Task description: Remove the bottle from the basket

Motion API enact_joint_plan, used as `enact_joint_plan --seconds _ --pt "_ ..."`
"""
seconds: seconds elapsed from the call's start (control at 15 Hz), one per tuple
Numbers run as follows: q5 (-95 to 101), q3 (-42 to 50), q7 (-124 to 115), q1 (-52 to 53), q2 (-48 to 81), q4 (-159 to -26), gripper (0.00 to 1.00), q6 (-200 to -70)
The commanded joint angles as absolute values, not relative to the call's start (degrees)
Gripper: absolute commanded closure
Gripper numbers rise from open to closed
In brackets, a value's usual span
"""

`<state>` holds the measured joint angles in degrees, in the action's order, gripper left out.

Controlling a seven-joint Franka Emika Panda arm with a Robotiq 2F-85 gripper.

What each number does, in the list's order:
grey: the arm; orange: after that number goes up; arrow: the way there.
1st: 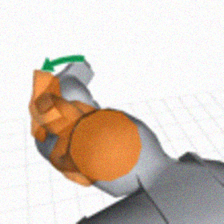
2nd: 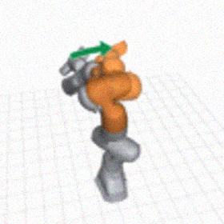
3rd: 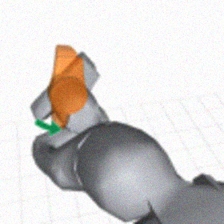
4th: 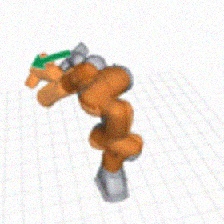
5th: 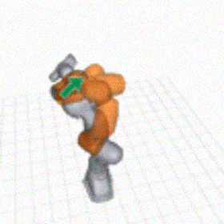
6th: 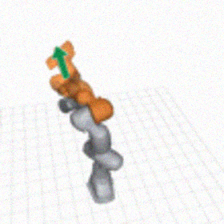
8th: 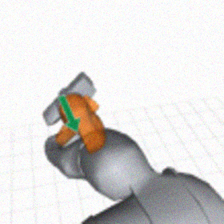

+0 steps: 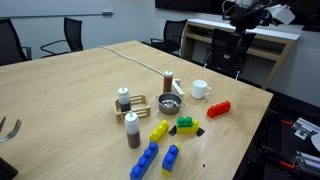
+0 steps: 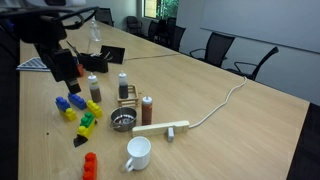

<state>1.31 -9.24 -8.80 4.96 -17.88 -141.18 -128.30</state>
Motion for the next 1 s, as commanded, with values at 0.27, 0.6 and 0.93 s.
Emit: enact_joint_plan --seconds 0.27,0.6,0.93 --pt "7.32 -12.29 -8.25 9.47 6.65 -122.0 0.0 -130.79" --pt "8.1 -10.84 -7.61 11.1 14.22 -114.23 0.0 -132.51" --pt "7.95 -10.66 -6.58 11.55 18.02 -109.64 0.0 -132.29"
